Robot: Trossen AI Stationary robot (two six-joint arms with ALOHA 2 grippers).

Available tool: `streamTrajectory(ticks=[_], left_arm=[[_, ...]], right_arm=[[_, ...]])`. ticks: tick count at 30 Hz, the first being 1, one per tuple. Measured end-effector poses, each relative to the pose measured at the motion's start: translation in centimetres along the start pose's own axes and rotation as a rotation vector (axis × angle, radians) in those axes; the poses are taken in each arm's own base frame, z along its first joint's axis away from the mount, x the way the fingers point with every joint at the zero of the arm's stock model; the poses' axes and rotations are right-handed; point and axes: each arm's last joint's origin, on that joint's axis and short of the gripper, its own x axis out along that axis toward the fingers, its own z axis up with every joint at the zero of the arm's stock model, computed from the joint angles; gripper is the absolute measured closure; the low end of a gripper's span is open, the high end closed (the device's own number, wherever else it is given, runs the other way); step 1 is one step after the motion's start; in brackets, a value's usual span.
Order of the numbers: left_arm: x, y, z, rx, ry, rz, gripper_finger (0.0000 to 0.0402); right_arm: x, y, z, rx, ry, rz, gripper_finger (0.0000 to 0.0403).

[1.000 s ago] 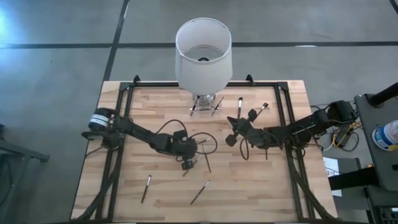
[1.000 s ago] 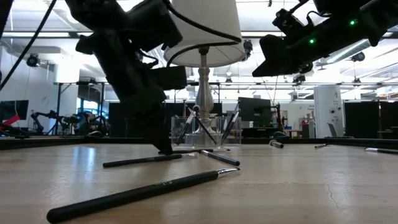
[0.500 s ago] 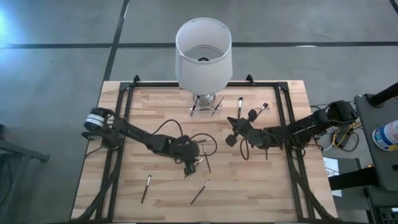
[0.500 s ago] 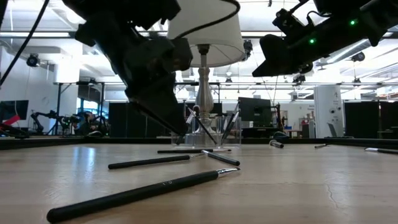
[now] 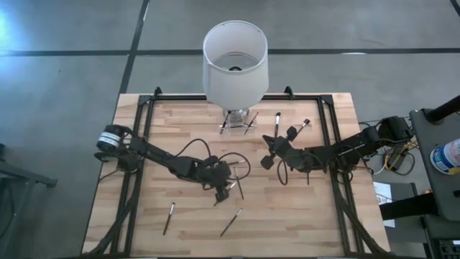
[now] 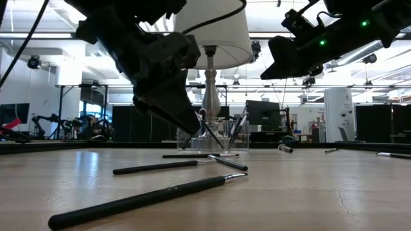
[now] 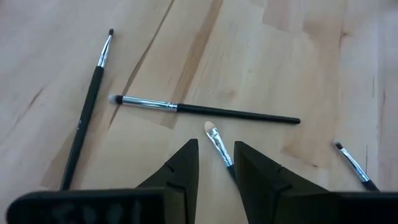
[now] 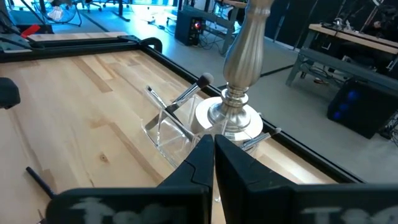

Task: Put items in baskets/containers
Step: Put the black eyeshadow brush into the transparent organizer

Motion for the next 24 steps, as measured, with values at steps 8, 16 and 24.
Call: streamTrajectory(ticks=[8,16,24], left_arm=[[1.9,-0.7,0.1,0.030,0.059,0.023,0.0307],[3.7,-1.3,0.6,0.045,0.121,0.076,0.0307],[5.0,-1.3,0.2,0.052,0.153,0.074,0.0307]], right_arm=[[0.0,0.0,0.0,0.004,0.000,0.003,0.0394],[-0.1,0.1,0.0,0.002,0.001,0.013,0.0394],[-0.1,0.1,0.0,0.001,0.001,0.014,0.0394]])
